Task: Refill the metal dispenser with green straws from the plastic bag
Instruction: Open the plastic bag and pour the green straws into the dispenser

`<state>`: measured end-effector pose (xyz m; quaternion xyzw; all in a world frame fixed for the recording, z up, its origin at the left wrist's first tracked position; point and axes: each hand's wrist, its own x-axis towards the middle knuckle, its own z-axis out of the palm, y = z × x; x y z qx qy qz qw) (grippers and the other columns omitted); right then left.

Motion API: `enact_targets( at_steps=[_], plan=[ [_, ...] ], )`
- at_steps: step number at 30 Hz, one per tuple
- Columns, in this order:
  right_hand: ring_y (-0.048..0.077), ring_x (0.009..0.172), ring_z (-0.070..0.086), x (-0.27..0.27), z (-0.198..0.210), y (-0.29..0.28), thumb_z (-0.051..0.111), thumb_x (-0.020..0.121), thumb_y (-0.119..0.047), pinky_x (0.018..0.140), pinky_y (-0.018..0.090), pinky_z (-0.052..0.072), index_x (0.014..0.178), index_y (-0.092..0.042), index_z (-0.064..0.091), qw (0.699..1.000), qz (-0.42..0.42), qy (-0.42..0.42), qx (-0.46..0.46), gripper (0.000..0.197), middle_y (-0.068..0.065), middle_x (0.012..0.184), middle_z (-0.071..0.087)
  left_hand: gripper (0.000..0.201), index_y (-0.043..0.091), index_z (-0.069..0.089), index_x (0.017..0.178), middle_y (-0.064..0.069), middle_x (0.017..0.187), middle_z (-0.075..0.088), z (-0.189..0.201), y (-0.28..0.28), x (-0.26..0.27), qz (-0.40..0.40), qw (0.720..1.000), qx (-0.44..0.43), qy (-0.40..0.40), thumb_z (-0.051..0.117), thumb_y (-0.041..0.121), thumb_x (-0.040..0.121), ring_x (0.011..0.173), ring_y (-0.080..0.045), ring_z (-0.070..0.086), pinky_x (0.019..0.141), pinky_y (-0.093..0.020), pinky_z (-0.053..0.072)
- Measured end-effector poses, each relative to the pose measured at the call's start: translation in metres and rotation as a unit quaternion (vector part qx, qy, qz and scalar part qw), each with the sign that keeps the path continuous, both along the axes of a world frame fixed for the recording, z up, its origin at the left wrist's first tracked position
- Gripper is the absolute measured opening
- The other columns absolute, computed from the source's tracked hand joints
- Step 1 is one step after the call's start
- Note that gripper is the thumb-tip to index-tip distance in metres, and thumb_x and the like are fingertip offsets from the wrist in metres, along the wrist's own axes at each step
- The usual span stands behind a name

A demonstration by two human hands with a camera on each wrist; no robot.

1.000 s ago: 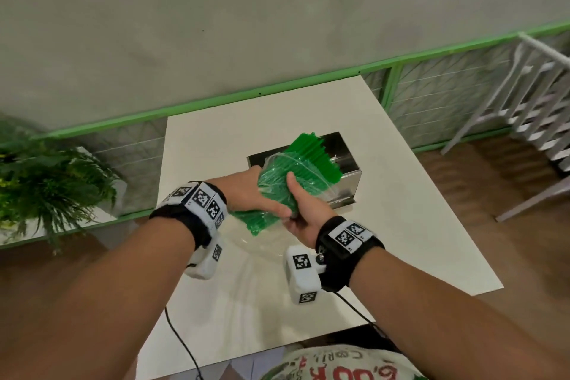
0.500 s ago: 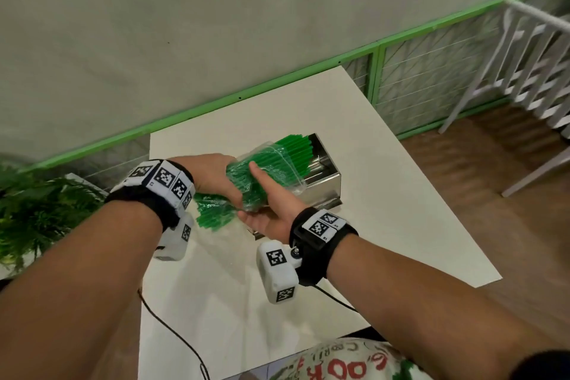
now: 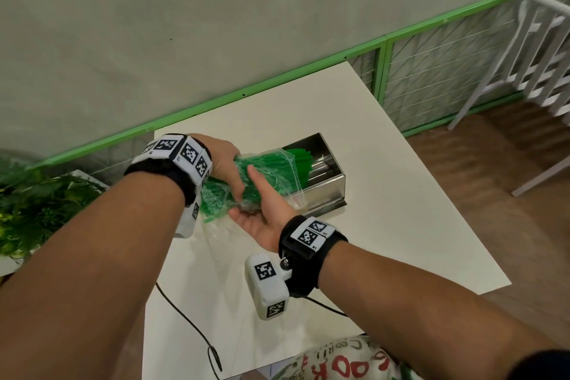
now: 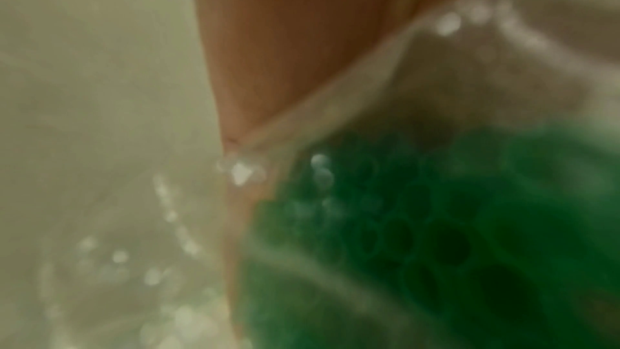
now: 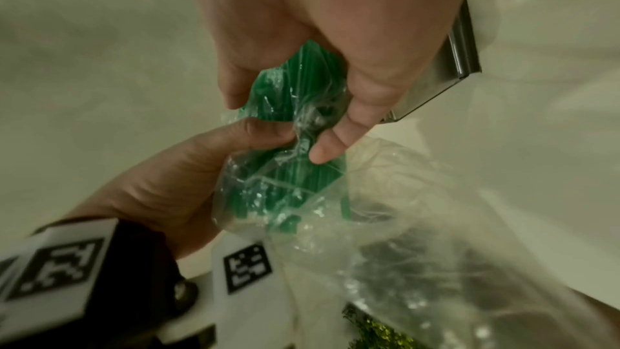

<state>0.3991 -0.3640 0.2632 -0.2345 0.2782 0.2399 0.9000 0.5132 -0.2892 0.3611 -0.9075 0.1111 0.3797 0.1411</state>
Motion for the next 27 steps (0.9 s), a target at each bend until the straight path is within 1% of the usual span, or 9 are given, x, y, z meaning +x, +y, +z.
enact_targets(
  at_steps=[3,6,9,11,13,17,21,25,27],
  plan=[
    [0.021,0.082,0.063,-0.002,0.000,0.006,0.081,0.076,-0.048,0.080,0.031,0.061,0.134,-0.014,0.056,1.000,-0.012,-0.006,-0.005,0.071,0.019,0.131,0.057,0.087,0.015,0.057,0.133,-0.005,0.127,0.063,0.002,-0.001,0.001,-0.011,1.000,-0.002,-0.008,0.090,0.049,0.061,0.113,-0.024,0.061,0.104,-0.042,0.049],
    [0.023,0.092,0.066,0.000,0.002,0.008,0.082,0.074,-0.049,0.077,0.030,0.061,0.133,-0.014,0.057,0.999,-0.042,0.002,-0.005,0.073,0.019,0.130,0.059,0.092,0.016,0.051,0.139,-0.006,0.133,0.059,0.004,-0.001,0.002,-0.018,0.999,-0.022,-0.027,0.090,0.047,0.063,0.114,-0.024,0.057,0.103,-0.041,0.048],
    [0.022,0.092,0.067,0.005,0.005,0.004,0.080,0.077,-0.050,0.068,0.027,0.060,0.132,-0.012,0.059,0.998,-0.064,0.004,0.002,0.070,0.016,0.123,0.064,0.099,0.016,0.045,0.146,-0.007,0.138,0.056,0.006,-0.006,0.004,-0.022,0.997,-0.053,-0.055,0.090,0.046,0.063,0.115,-0.024,0.055,0.103,-0.040,0.047],
    [0.023,0.095,0.068,0.005,0.006,0.003,0.076,0.082,-0.048,0.072,0.028,0.061,0.130,-0.010,0.059,0.997,-0.072,0.003,0.018,0.063,0.016,0.121,0.065,0.102,0.015,0.041,0.150,-0.009,0.143,0.053,0.006,-0.011,0.004,-0.029,0.996,-0.058,-0.062,0.089,0.045,0.066,0.122,-0.026,0.055,0.104,-0.040,0.047],
    [0.024,0.100,0.068,0.005,0.007,0.003,0.075,0.083,-0.046,0.076,0.030,0.061,0.129,-0.009,0.059,0.997,-0.073,0.006,0.029,0.061,0.017,0.123,0.063,0.099,0.014,0.043,0.149,-0.009,0.143,0.053,0.005,-0.015,0.004,-0.038,0.996,-0.052,-0.065,0.088,0.046,0.067,0.123,-0.028,0.056,0.105,-0.041,0.047],
    [0.023,0.094,0.067,0.004,0.007,0.006,0.077,0.081,-0.047,0.073,0.030,0.060,0.126,-0.008,0.061,0.995,-0.085,0.016,0.042,0.062,0.017,0.120,0.064,0.091,0.014,0.051,0.141,-0.008,0.133,0.059,0.003,-0.018,0.004,-0.053,0.995,-0.041,-0.069,0.088,0.046,0.065,0.115,-0.027,0.059,0.102,-0.044,0.051],
    [0.025,0.097,0.066,0.007,0.010,0.001,0.077,0.082,-0.044,0.081,0.032,0.059,0.121,-0.007,0.063,0.991,-0.120,0.010,0.062,0.055,0.018,0.118,0.065,0.097,0.017,0.046,0.146,-0.006,0.135,0.057,0.008,-0.023,0.007,-0.051,0.993,-0.073,-0.082,0.090,0.045,0.065,0.112,-0.025,0.058,0.099,-0.041,0.051],
    [0.022,0.087,0.064,0.011,0.012,0.000,0.076,0.082,-0.045,0.080,0.031,0.060,0.121,-0.006,0.063,0.988,-0.139,0.017,0.070,0.056,0.015,0.106,0.066,0.096,0.018,0.048,0.144,-0.001,0.119,0.056,0.017,-0.030,0.010,-0.058,0.990,-0.086,-0.092,0.091,0.048,0.063,0.105,-0.023,0.059,0.093,-0.037,0.053],
    [0.022,0.088,0.064,0.012,0.013,-0.001,0.078,0.081,-0.045,0.080,0.032,0.060,0.120,-0.006,0.063,0.987,-0.140,0.026,0.069,0.058,0.015,0.107,0.064,0.095,0.020,0.048,0.144,-0.001,0.122,0.057,0.018,-0.032,0.010,-0.062,0.990,-0.081,-0.093,0.090,0.048,0.064,0.108,-0.023,0.059,0.092,-0.036,0.052]
  ],
)
